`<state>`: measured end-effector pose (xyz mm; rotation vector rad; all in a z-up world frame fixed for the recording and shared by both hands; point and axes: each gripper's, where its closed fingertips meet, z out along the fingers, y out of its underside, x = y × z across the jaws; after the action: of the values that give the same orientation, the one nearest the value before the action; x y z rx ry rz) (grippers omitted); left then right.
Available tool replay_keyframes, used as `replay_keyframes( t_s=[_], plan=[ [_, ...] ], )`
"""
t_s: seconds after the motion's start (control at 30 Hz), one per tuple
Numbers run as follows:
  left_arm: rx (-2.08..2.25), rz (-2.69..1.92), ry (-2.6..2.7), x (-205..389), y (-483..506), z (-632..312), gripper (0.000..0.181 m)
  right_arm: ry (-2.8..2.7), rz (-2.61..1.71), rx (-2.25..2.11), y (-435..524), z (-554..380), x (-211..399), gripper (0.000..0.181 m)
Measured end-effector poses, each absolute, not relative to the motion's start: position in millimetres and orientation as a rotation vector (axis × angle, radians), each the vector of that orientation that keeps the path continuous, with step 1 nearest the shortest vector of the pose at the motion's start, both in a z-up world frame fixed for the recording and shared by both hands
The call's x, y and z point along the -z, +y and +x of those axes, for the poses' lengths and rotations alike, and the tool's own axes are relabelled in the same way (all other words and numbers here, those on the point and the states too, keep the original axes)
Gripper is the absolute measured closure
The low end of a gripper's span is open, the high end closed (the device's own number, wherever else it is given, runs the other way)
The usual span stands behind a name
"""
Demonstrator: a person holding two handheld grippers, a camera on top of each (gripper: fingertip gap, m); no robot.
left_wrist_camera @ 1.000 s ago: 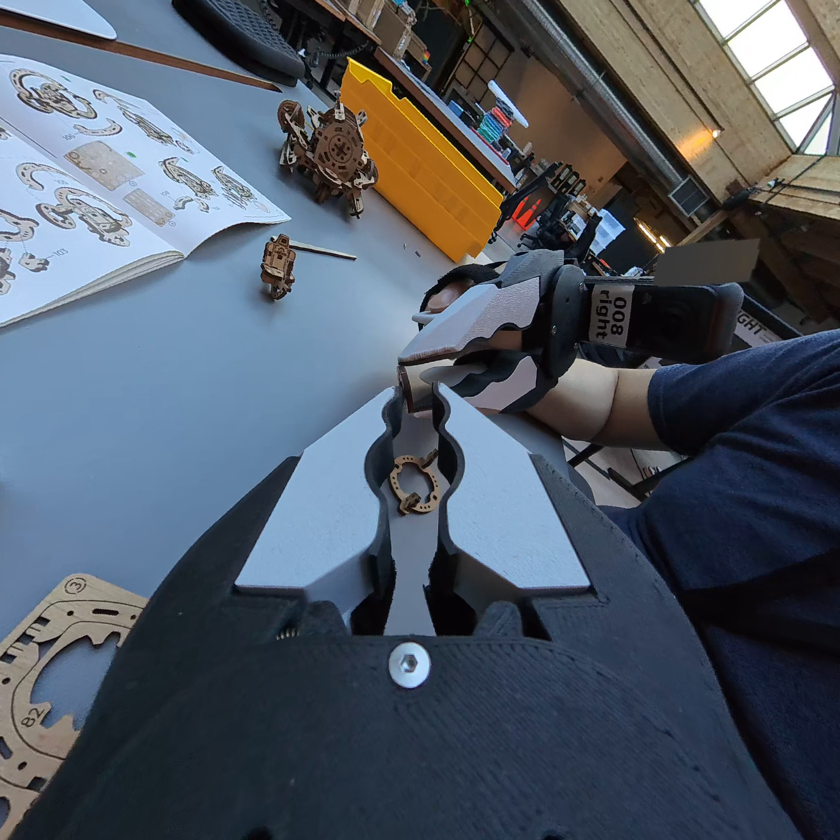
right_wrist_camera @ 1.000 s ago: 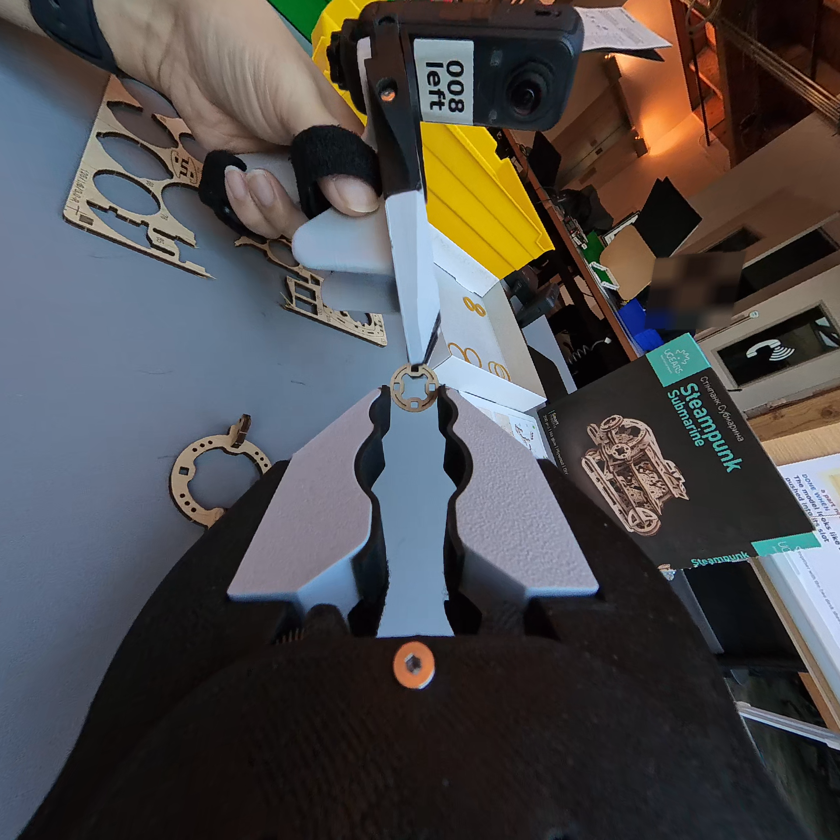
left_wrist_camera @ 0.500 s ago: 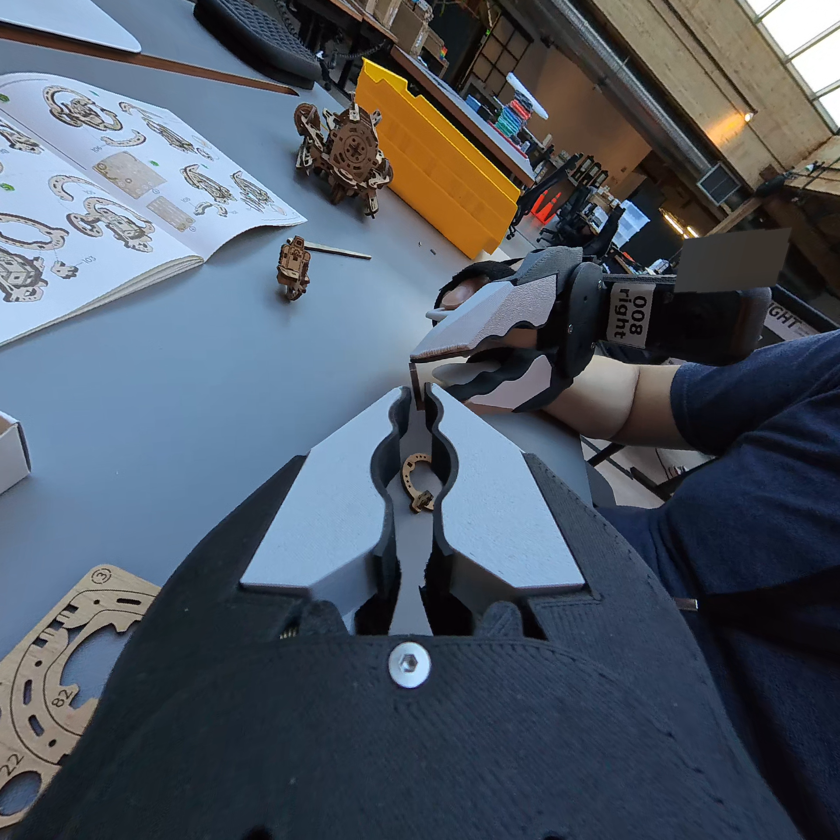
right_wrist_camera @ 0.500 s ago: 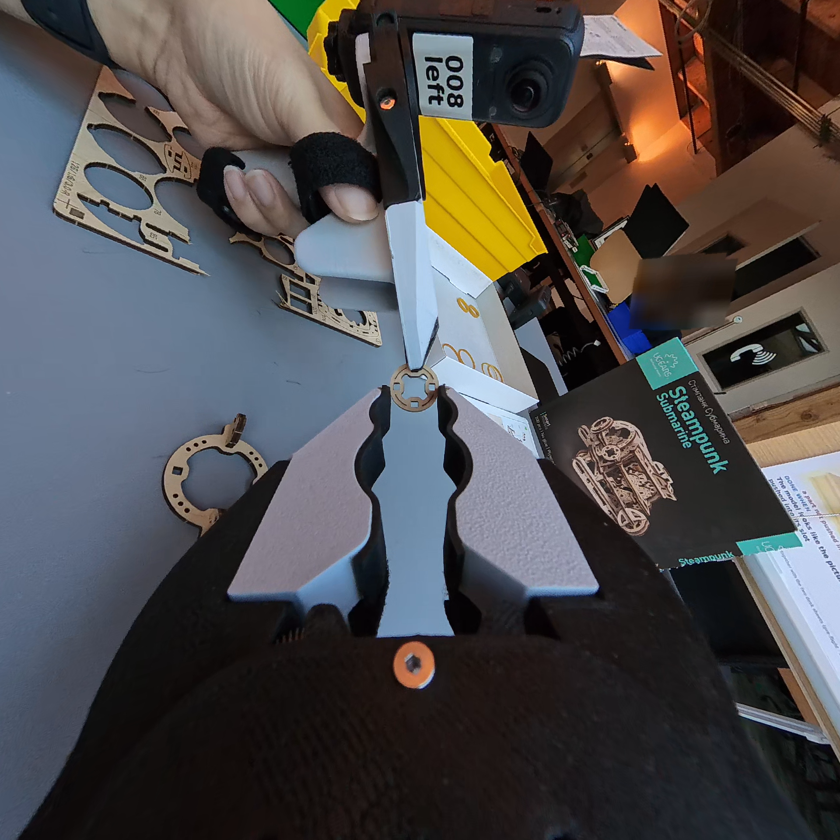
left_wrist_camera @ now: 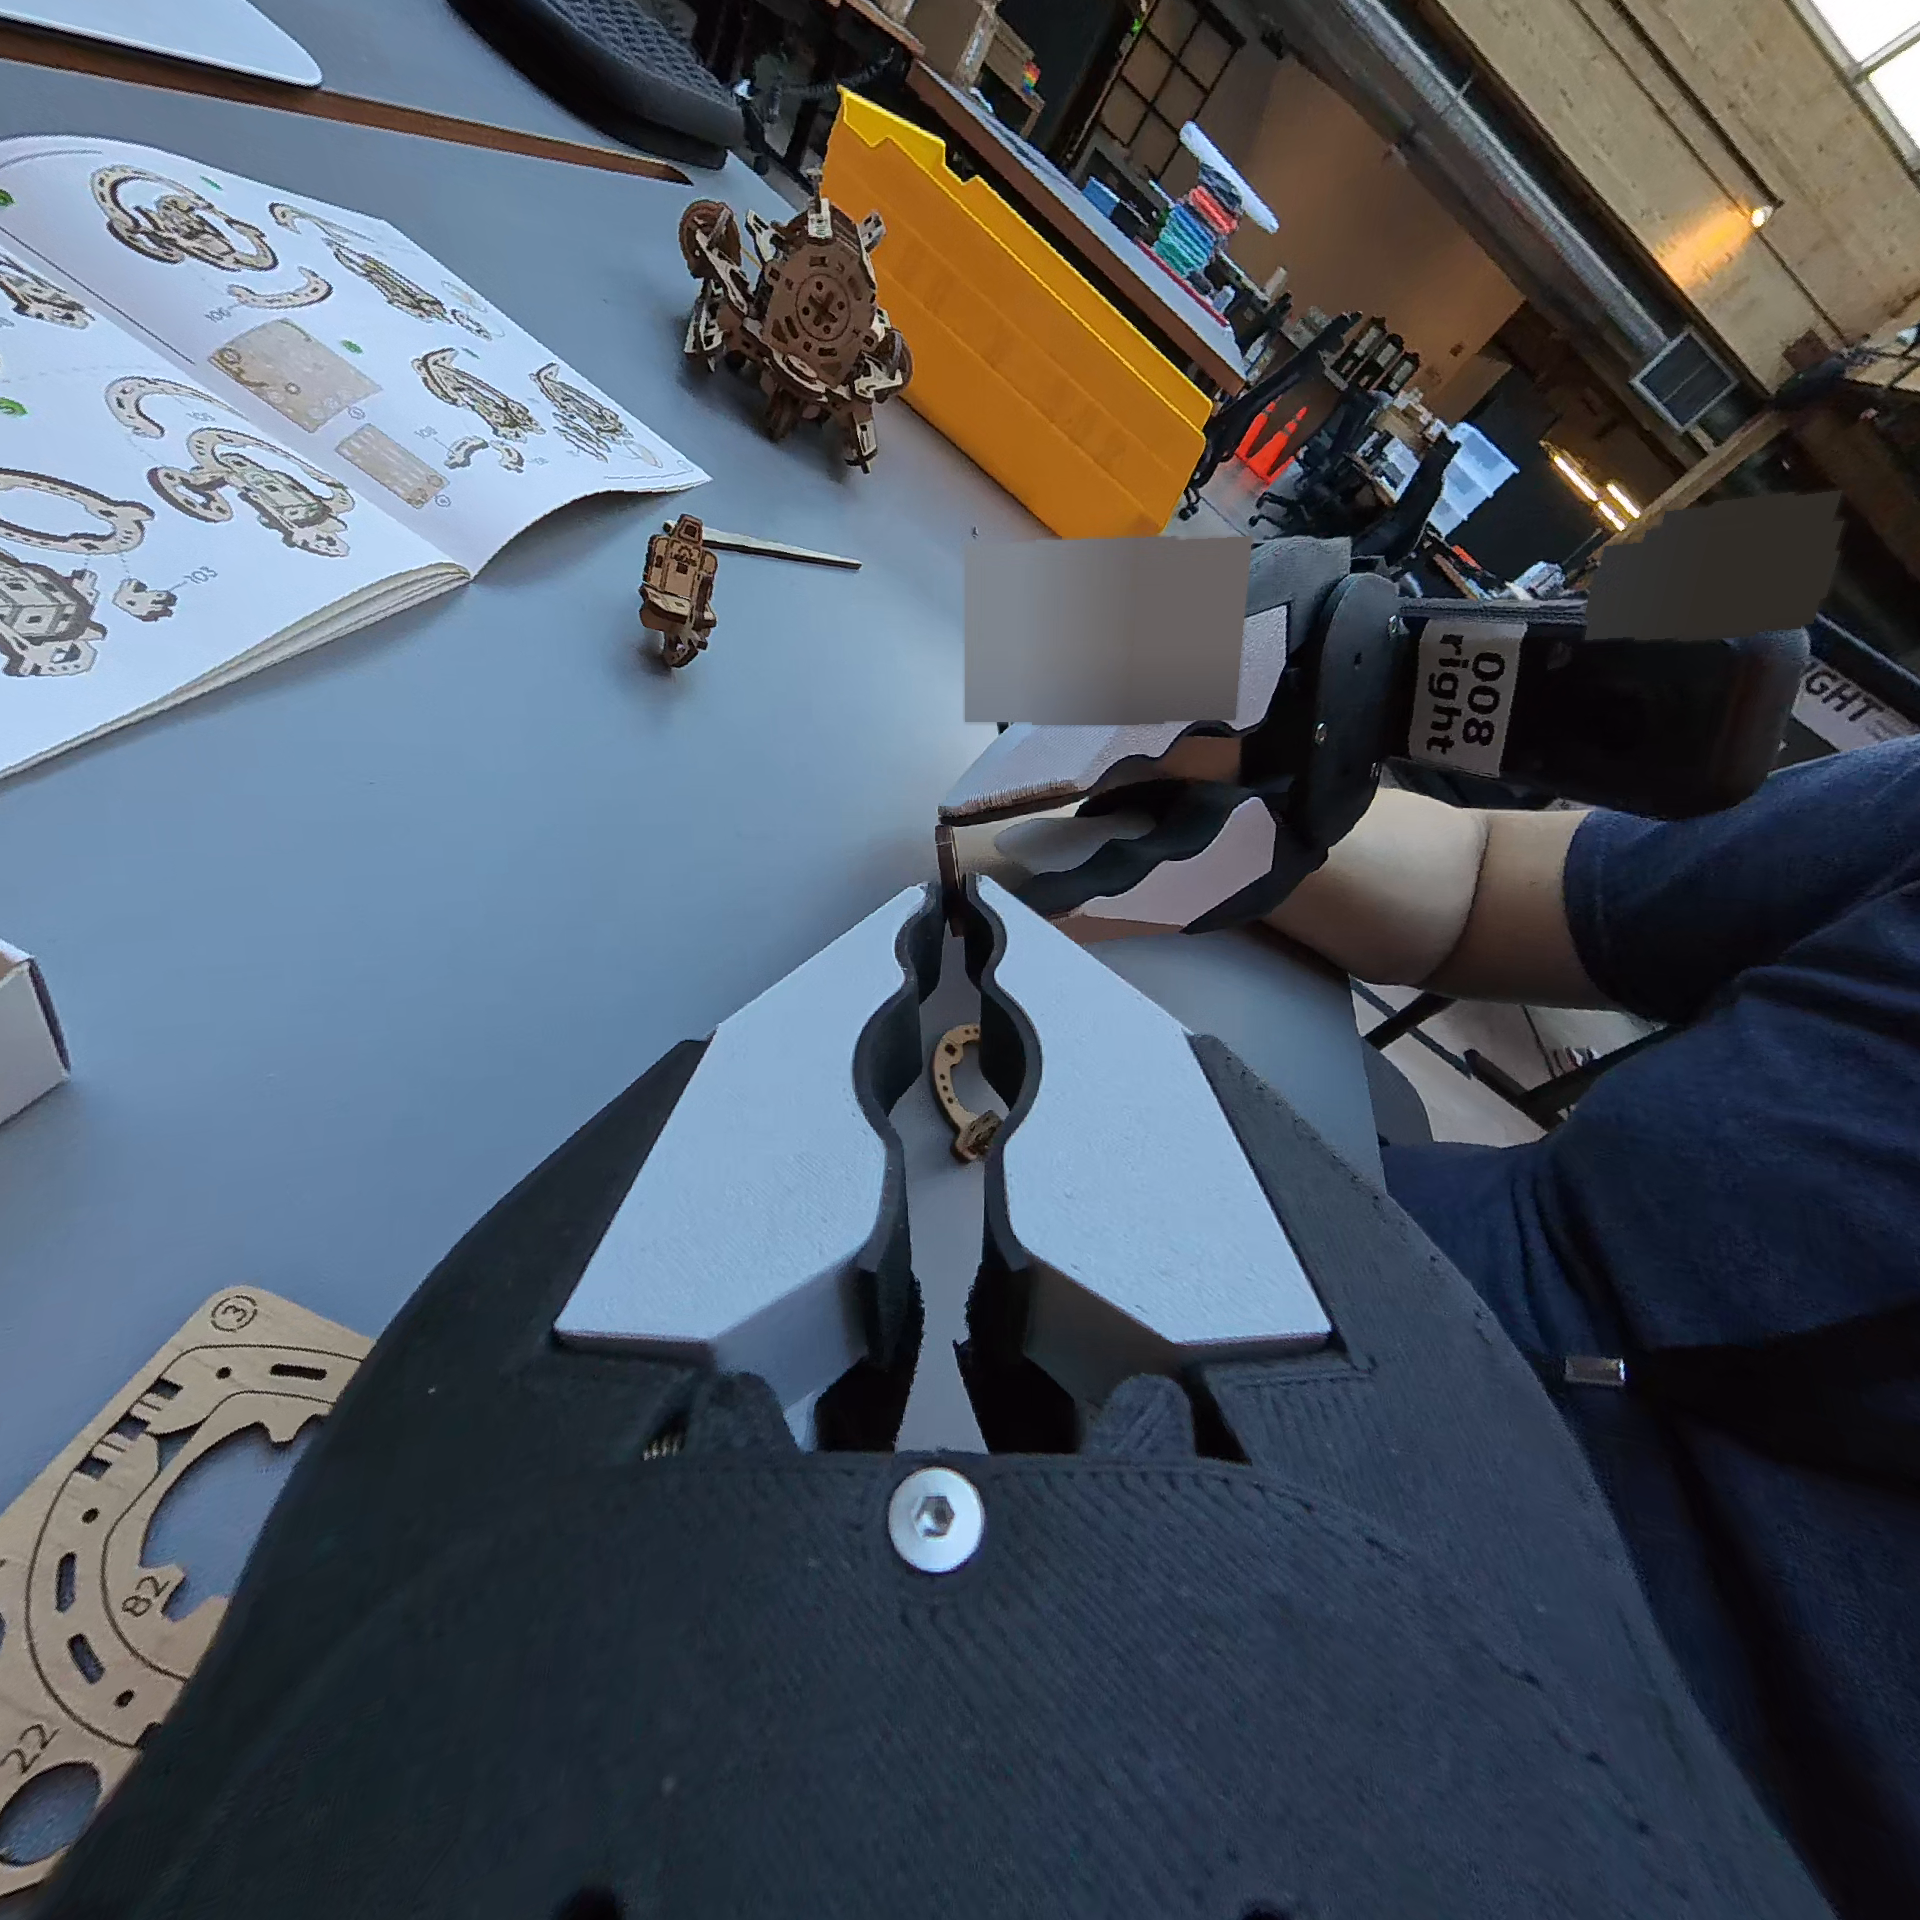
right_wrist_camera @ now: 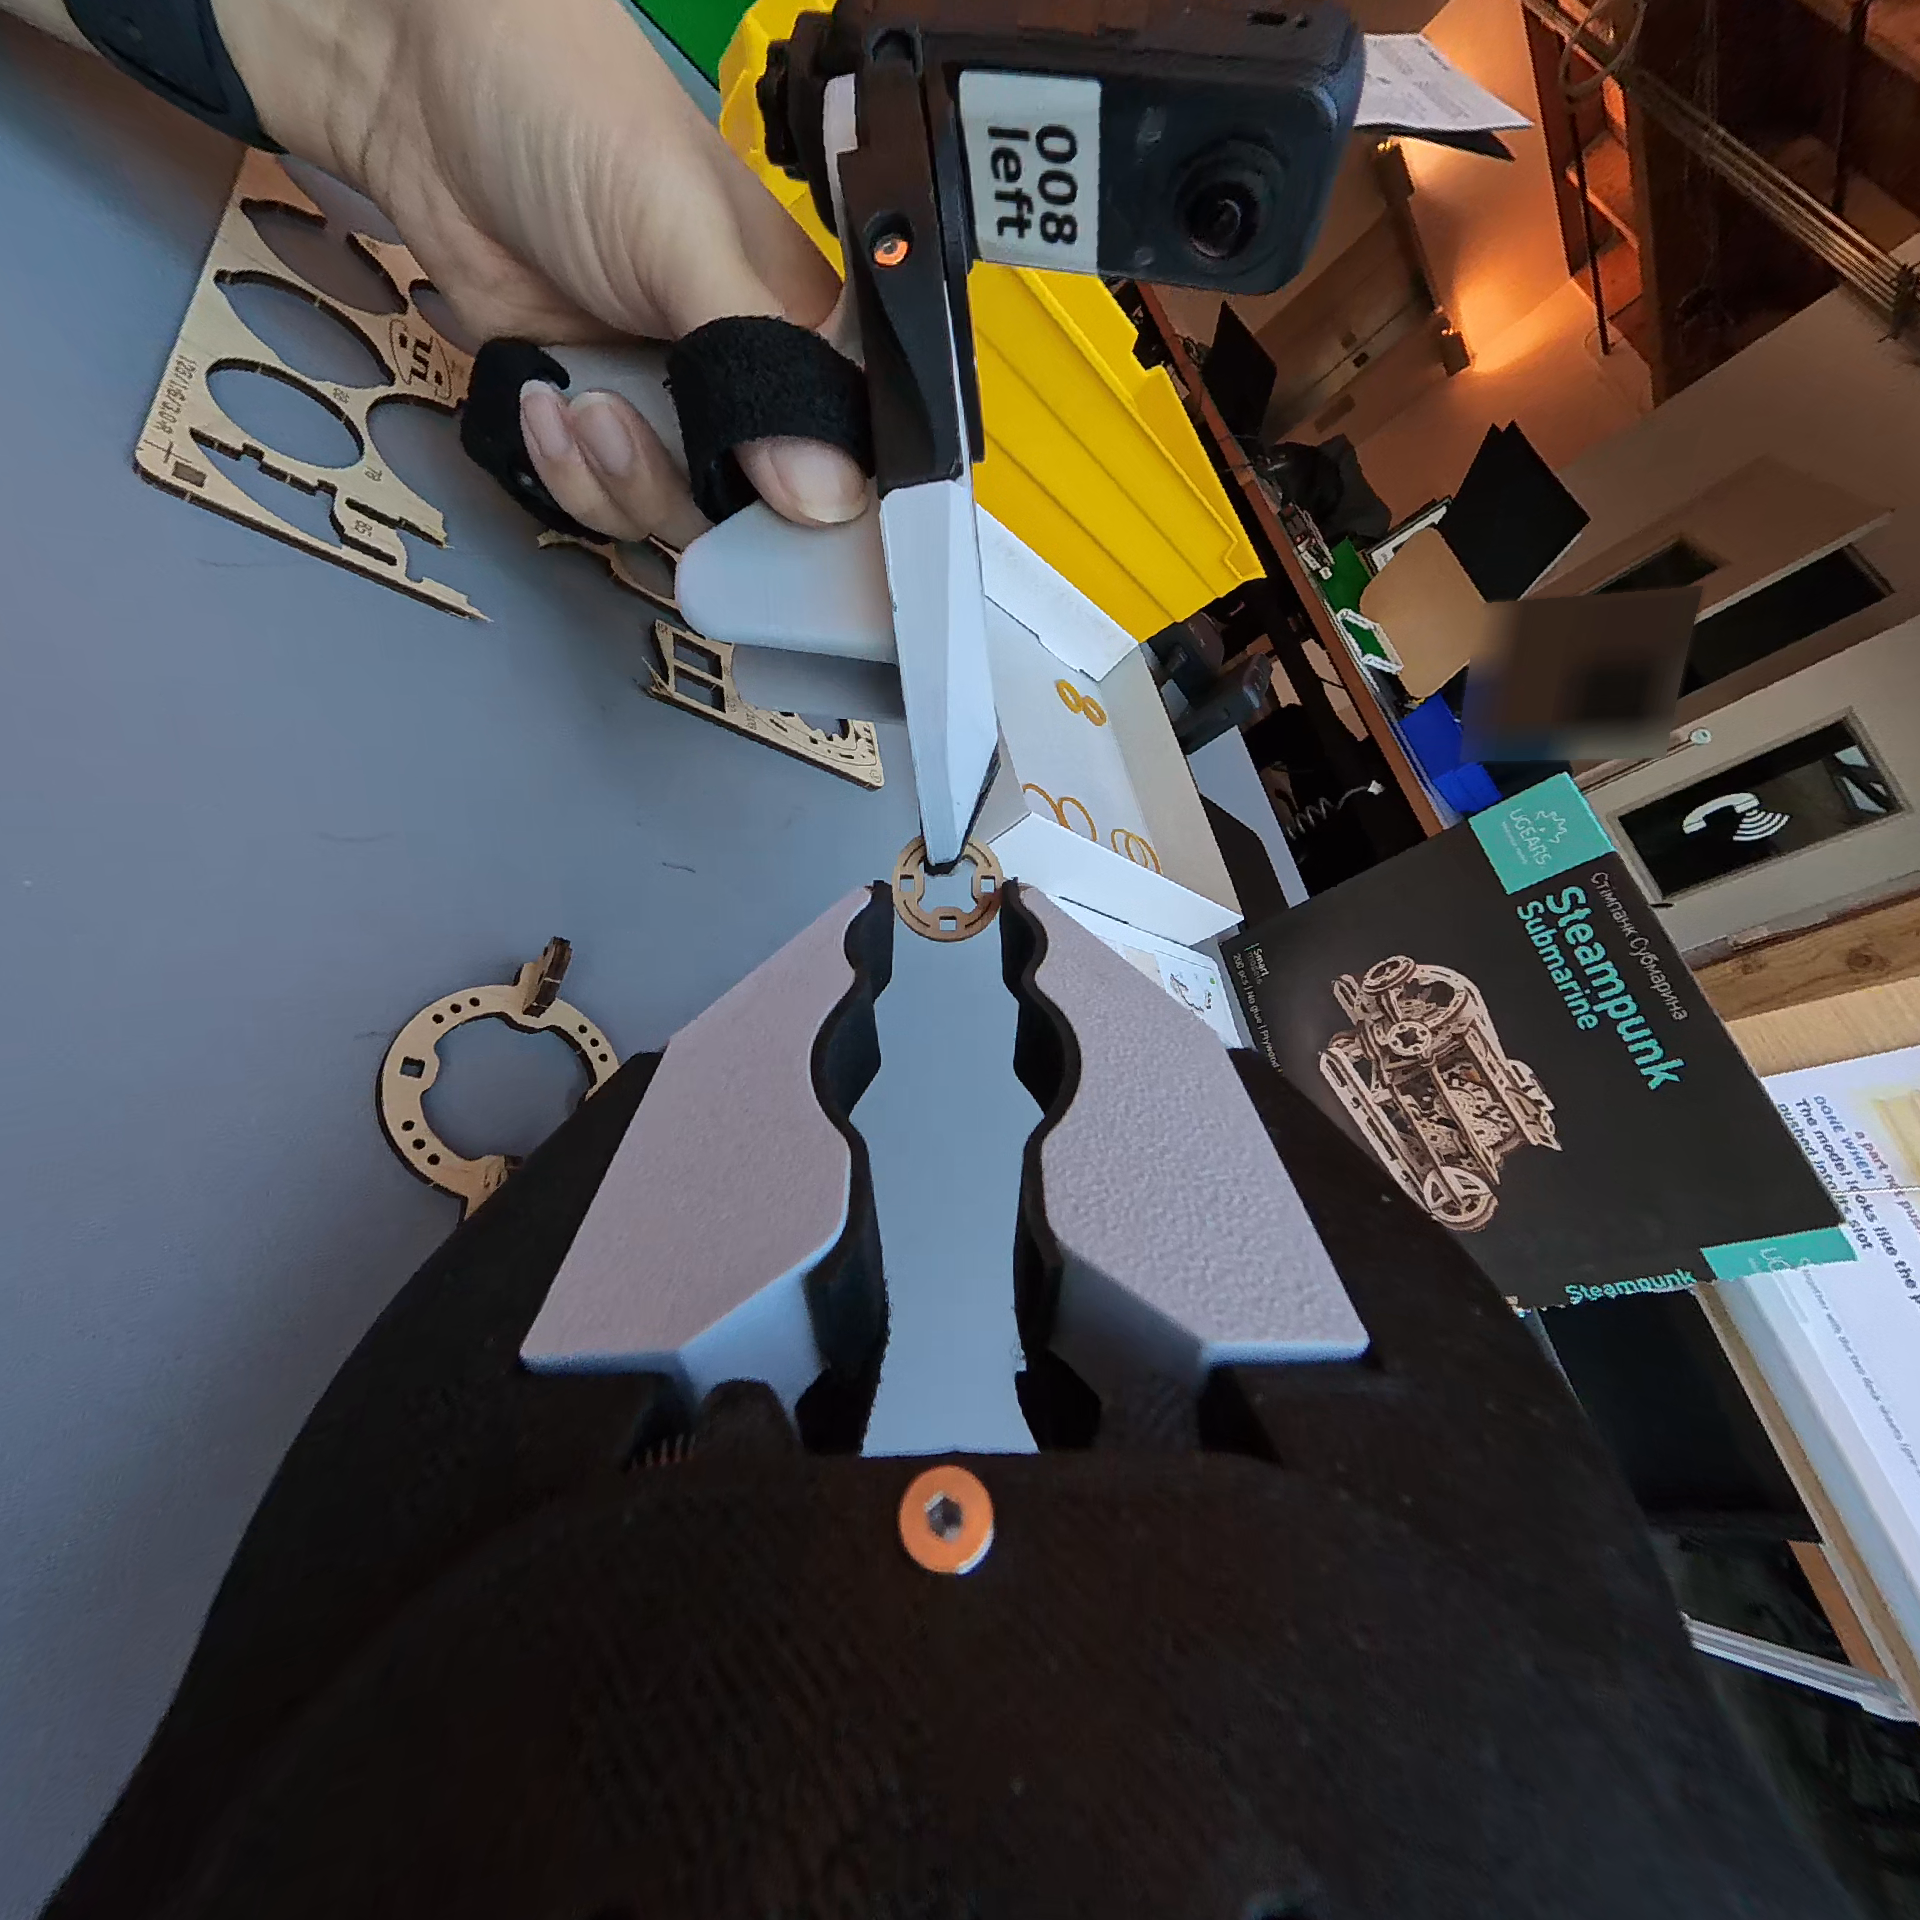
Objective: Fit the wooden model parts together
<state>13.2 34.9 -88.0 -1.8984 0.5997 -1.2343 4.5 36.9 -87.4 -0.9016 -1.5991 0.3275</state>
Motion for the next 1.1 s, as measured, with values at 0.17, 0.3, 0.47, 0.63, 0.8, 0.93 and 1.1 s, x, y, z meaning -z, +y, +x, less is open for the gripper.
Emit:
replay_keyframes(
  t_s=[0.17, 0.3, 0.47, 0.63, 0.8, 0.93, 1.1],
  plan=[
    [1.231, -1.903, 0.594, 88, 35, 12, 0.181, -1.595, -0.904, -0.338, 37, 4, 87, 0.162],
    [1.206, -1.922, 0.599, 91, 36, 11, 0.181, -1.602, -0.911, -0.340, 38, 4, 90, 0.162],
    [1.188, -1.931, 0.583, 93, 39, 8, 0.181, -1.559, -0.944, -0.366, 43, 6, 83, 0.162],
    [1.209, -1.928, 0.532, 91, 42, 3, 0.181, -1.600, -1.003, -0.442, 46, 13, 88, 0.157],
    [1.189, -1.916, 0.506, 87, 46, -4, 0.181, -1.724, -1.155, -0.656, 34, 21, 100, 0.153],
    [1.185, -1.910, 0.487, 86, 48, -8, 0.181, -1.834, -1.462, -0.973, 11, 32, 119, 0.126],
    [1.181, -1.898, 0.487, 83, 48, -10, 0.181, -1.854, -1.518, -0.941, 0, 38, 137, 0.123]
  ],
)
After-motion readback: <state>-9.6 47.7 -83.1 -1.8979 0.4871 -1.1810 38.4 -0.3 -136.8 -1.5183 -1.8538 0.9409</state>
